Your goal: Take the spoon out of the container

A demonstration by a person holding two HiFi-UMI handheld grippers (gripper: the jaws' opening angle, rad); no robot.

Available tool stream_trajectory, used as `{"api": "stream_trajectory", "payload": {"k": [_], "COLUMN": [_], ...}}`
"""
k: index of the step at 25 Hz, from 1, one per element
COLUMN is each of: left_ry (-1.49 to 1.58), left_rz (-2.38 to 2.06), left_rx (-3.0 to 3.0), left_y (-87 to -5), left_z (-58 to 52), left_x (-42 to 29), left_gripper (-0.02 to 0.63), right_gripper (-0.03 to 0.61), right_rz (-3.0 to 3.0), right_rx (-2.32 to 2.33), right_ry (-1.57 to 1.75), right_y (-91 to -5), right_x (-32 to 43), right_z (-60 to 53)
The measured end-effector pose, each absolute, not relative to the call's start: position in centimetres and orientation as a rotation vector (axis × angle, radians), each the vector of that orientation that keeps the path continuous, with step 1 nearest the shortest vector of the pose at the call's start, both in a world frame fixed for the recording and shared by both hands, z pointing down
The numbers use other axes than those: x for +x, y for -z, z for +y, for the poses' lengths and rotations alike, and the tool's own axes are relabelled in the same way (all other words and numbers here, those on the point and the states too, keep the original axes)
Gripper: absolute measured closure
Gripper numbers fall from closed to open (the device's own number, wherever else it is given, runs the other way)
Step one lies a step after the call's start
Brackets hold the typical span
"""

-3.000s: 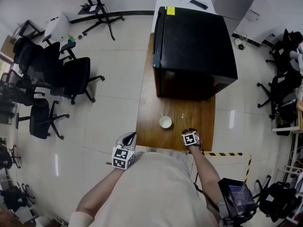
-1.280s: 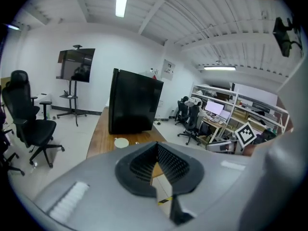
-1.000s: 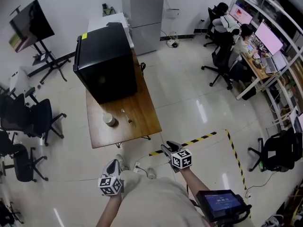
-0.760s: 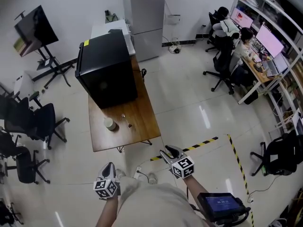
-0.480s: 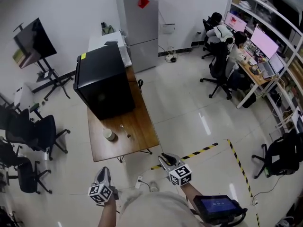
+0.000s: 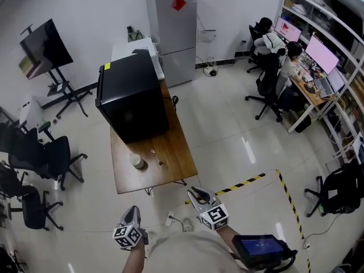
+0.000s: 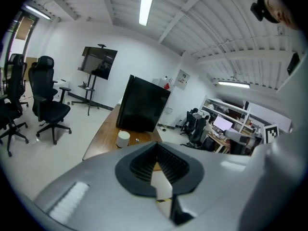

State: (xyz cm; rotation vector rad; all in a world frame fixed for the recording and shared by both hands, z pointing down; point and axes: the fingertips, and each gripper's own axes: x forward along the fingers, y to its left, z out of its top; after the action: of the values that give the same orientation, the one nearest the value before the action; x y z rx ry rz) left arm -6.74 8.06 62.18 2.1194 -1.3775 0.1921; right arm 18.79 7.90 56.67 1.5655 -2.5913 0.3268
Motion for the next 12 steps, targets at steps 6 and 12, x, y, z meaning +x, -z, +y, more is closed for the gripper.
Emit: {"api": "stream_trajectory", "payload": {"k": [6,12], "left_ry": [-0.304,-0.435], "left_rz": [-1.230,-1.148], "left_rx": [2.174,2.254], "left_y": [-64.6,-65.1], "left_z": [10.1,10.3], "left_x": [-5.3,-7.7], "left_gripper": [0.624,0.626], "right_gripper": [0.518,0.530], "right_rz": [-2.535,-2.455], "right_rx": [1.523,1.615], "right_ry": [-0.336,-0.290], "right_y": [-59.5,-59.0], "right_x": [15.6,11.7], "right_z": [7.9,7.0]}}
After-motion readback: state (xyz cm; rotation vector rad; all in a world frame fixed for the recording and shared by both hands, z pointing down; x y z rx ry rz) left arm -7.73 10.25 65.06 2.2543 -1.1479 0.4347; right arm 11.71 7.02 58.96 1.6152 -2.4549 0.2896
